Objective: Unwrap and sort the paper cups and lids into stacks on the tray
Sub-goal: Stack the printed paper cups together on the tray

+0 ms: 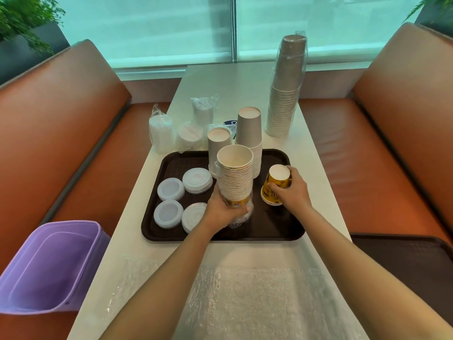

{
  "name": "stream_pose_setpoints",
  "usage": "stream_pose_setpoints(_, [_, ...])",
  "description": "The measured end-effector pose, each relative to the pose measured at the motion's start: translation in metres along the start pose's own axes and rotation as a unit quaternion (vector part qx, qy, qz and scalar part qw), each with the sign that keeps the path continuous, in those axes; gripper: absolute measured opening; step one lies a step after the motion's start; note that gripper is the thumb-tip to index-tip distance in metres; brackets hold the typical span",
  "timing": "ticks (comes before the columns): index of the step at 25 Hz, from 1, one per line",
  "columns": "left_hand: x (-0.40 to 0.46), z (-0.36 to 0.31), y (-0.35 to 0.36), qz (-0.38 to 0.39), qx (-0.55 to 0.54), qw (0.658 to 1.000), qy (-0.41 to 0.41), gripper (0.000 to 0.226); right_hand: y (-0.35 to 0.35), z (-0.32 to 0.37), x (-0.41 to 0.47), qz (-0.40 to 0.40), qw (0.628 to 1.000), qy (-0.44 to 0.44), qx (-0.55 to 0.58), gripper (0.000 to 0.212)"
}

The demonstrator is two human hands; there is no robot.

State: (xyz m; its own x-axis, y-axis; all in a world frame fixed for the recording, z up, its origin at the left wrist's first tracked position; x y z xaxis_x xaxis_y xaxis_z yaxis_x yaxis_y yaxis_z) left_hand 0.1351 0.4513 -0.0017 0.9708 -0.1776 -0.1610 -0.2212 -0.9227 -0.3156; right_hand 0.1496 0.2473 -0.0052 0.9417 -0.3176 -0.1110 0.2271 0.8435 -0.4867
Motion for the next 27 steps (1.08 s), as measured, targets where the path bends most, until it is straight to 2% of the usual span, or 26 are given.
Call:
stream_pose_setpoints(2, [-0.002, -0.008, -0.005, -0.006, -0.01, 0.999, 0.044, 0.114, -0.003, 0.002, -0.014, -0.023, 0.997, -0.057, -0.036, 0.08])
stream_pose_setpoints(5, [-0.005, -0.026, -0.012, -0.074, 0.006, 0.991, 0.11, 0.111, -0.013, 0.041, -0.033, -0.136, 0.959, -0.248, -0.019, 0.054])
stream_pose_setpoints(6, [-0.004, -0.032, -0.014, -0.098, 0.012, 0.987, 0.127, 0.111, -0.014, 0.062, -0.037, -0.128, 0.943, -0.306, -0.02, 0.046])
stream_pose_setpoints(8, [-0.002, -0.045, -0.017, -0.111, 0.003, 0.983, 0.146, 0.113, -0.012, 0.102, -0.043, -0.038, 0.919, -0.383, -0.09, 0.037])
stream_pose_setpoints(10, [0.0, -0.053, -0.019, -0.101, -0.007, 0.987, 0.125, 0.103, -0.005, 0.125, -0.047, 0.052, 0.88, -0.4, -0.252, 0.032])
stream_pose_setpoints(12, [0.001, -0.055, -0.019, -0.101, 0.016, 0.989, 0.106, 0.087, -0.002, 0.134, -0.049, 0.084, 0.834, -0.397, -0.374, 0.031])
stream_pose_setpoints(14, [0.003, -0.054, -0.018, -0.109, 0.031, 0.989, 0.097, 0.08, -0.003, 0.14, -0.051, 0.082, 0.813, -0.399, -0.415, 0.032])
stream_pose_setpoints(17, [0.002, -0.058, -0.015, -0.107, 0.025, 0.99, 0.091, 0.082, -0.001, 0.148, -0.056, 0.07, 0.777, -0.411, -0.471, 0.028])
stream_pose_setpoints(19, [0.001, -0.058, -0.015, -0.105, 0.018, 0.99, 0.098, 0.084, -0.001, 0.151, -0.06, 0.045, 0.774, -0.421, -0.472, 0.02])
stream_pose_setpoints(21, [-0.001, -0.057, -0.015, -0.097, -0.001, 0.99, 0.106, 0.084, -0.006, 0.157, -0.063, 0.009, 0.807, -0.436, -0.398, 0.018])
stream_pose_setpoints(23, [-0.001, -0.056, -0.015, -0.091, -0.006, 0.99, 0.111, 0.082, -0.014, 0.167, -0.062, -0.007, 0.846, -0.419, -0.328, 0.041])
stream_pose_setpoints(24, [-0.001, -0.056, -0.015, -0.089, -0.004, 0.99, 0.112, 0.081, -0.018, 0.171, -0.062, 0.007, 0.855, -0.403, -0.327, 0.055])
stream_pose_setpoints(25, [-0.002, -0.057, -0.015, -0.089, -0.002, 0.99, 0.111, 0.081, -0.02, 0.172, -0.062, 0.026, 0.852, -0.391, -0.347, 0.064])
stream_pose_setpoints(27, [-0.002, -0.058, -0.016, -0.087, 0.006, 0.99, 0.11, 0.08, -0.021, 0.172, -0.063, 0.056, 0.817, -0.384, -0.427, 0.07])
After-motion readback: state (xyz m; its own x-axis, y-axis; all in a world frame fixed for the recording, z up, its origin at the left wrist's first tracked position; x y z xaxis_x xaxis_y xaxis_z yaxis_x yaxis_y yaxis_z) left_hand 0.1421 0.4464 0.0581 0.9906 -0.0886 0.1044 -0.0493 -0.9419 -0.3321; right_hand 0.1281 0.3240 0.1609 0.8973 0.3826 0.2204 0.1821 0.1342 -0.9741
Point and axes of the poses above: each hand's wrist, its own x-axis towards the middle knuckle, its own y-axis out of the palm, z = x × y, the point moved 1 cm from there along x, towards the middle knuckle, and after that the axes turned 1 degree about y, right-handed, at the moved point
